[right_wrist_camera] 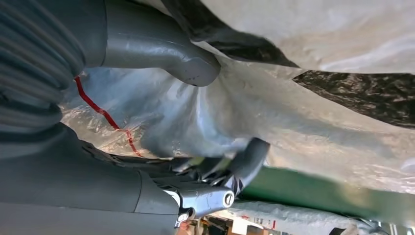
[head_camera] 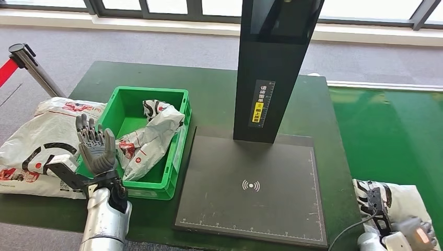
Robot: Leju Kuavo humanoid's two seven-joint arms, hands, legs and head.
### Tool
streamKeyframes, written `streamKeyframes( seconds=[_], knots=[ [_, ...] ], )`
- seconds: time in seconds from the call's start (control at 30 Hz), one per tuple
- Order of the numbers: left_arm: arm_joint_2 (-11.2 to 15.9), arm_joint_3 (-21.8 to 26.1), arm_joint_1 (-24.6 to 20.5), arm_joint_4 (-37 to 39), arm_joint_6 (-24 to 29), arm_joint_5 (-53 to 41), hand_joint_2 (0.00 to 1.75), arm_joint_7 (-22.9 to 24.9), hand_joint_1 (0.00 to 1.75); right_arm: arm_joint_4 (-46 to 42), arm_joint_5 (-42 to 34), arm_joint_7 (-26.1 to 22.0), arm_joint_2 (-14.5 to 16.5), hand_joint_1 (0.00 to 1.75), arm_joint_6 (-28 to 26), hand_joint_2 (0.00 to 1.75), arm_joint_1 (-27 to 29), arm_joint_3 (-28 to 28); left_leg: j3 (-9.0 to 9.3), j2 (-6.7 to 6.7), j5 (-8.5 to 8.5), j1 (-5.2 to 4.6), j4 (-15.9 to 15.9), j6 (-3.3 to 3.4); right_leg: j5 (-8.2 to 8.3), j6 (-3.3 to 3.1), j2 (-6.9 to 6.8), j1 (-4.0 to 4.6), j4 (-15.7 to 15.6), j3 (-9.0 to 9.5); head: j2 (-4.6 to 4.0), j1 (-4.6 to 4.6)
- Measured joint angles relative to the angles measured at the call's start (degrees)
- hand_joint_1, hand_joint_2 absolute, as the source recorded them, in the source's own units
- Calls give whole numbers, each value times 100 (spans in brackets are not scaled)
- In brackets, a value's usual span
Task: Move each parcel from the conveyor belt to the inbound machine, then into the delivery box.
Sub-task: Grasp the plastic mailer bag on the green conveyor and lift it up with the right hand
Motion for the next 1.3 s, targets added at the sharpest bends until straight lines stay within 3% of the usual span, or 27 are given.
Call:
streamKeyframes(
  seconds=[0.33,0.53,0.67,0.73,0.8,0.87,0.93,1.07,1.3],
  knots=[
    [12,3,-25,87,2,-77,175,-2,0,29,-211,-564,-4,175,-657,175,8,-160,0,-1,4,-4,4,10,9,11,-1,-4,0,10,0,0],
    [17,10,-28,98,-73,-26,175,-3,0,24,-266,-805,-2,175,-782,175,6,-236,0,-4,5,-3,3,9,9,11,-6,-3,1,11,0,0],
    [28,21,-37,121,-172,30,175,-4,0,-233,-538,-1421,84,175,-851,175,64,-273,-2,-8,7,-5,2,11,8,11,-12,-4,2,13,0,1],
    [35,37,-38,126,-191,48,175,-4,0,-626,-893,-2274,244,175,-868,175,111,-354,-3,-8,9,-5,1,9,9,11,-12,-4,5,12,0,1],
    [39,52,-38,127,-192,53,175,-4,0,-1216,-1390,-3586,522,175,-877,175,111,-557,-4,-5,12,-6,1,5,10,10,-10,-4,9,7,0,0],
    [38,57,-36,128,-190,55,175,-4,0,-1951,-1974,-5041,900,175,-881,175,47,-881,-3,-6,17,-5,0,1,10,9,-10,-3,12,3,0,-1],
    [34,57,-32,135,-178,55,175,-3,0,-2786,-2582,-5918,1316,175,-882,175,5,-1101,-4,-17,23,-3,0,-1,8,6,-21,-2,15,2,0,-1],
    [30,57,-28,154,-120,52,175,-4,0,-4399,-3504,-6164,1956,175,-881,175,109,-996,-7,-36,26,-2,-3,-3,2,-1,-40,-2,17,6,0,-1],
    [34,57,-27,187,-105,136,175,-2,0,-5996,-4097,-5983,2421,175,-872,175,565,-49,-12,-32,24,-1,-6,-4,-2,-6,-39,0,16,2,0,1]
  ],
)
